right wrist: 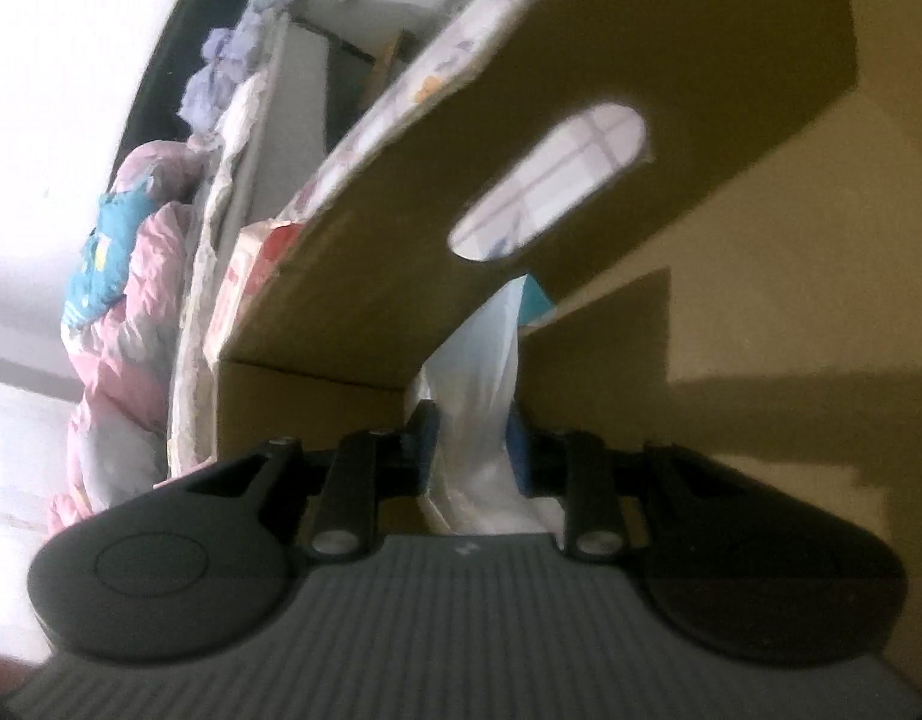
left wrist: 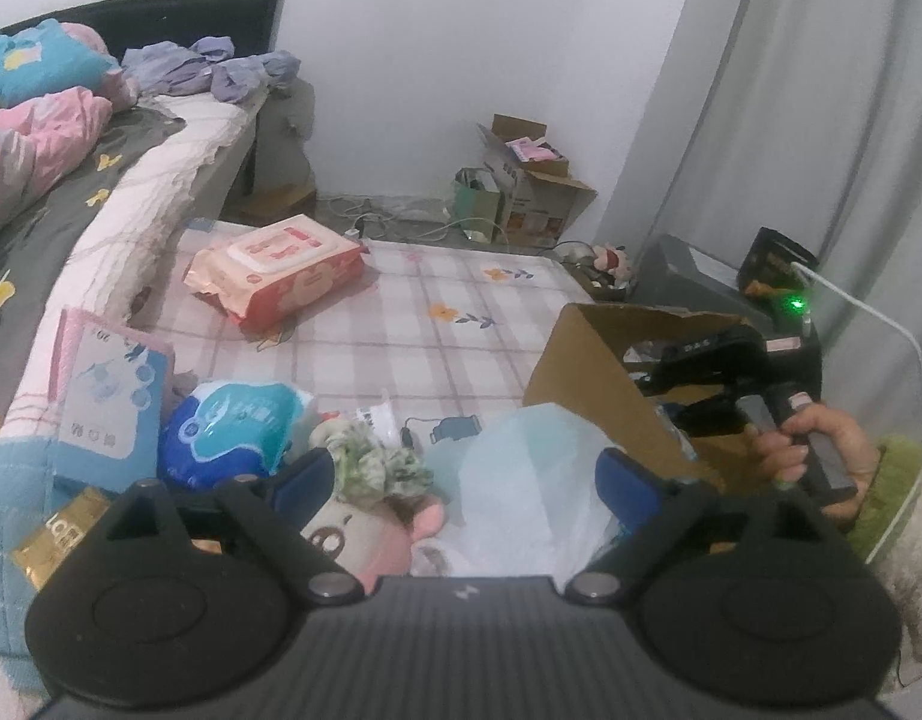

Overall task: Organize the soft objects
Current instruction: 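Carry the zip bag into the cardboard box and open the right tool, then grasp the blue-and-white mask box with the right tool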

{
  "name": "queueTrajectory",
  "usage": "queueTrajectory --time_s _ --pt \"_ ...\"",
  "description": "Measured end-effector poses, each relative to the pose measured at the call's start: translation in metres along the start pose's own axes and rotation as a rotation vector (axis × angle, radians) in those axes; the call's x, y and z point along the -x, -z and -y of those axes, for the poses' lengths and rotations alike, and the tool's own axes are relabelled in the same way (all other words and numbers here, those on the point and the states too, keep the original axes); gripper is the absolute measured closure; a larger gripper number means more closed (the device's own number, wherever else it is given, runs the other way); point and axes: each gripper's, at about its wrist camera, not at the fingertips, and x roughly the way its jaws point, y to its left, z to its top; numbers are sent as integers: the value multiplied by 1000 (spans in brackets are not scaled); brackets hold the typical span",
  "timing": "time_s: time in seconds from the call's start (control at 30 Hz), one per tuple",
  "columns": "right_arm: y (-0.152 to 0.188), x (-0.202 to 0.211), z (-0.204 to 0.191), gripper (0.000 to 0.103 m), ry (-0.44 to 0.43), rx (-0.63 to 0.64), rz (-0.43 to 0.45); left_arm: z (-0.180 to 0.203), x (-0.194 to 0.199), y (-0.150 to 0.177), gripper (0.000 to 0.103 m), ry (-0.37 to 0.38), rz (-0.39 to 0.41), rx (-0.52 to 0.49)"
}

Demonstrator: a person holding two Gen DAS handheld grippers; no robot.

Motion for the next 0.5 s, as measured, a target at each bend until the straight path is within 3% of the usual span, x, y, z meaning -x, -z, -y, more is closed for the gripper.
queueTrajectory --time_s 0.1,0.2,0.5 --pt "0 3 -4 46 21 0 10 -4 8 5 8 -10 1 16" --pt "0 10 -14 34 27 29 32 -13 18 11 7 -31 9 30" --pt "5 48 -48 28 99 145 100 -46 65 26 5 -120 78 66"
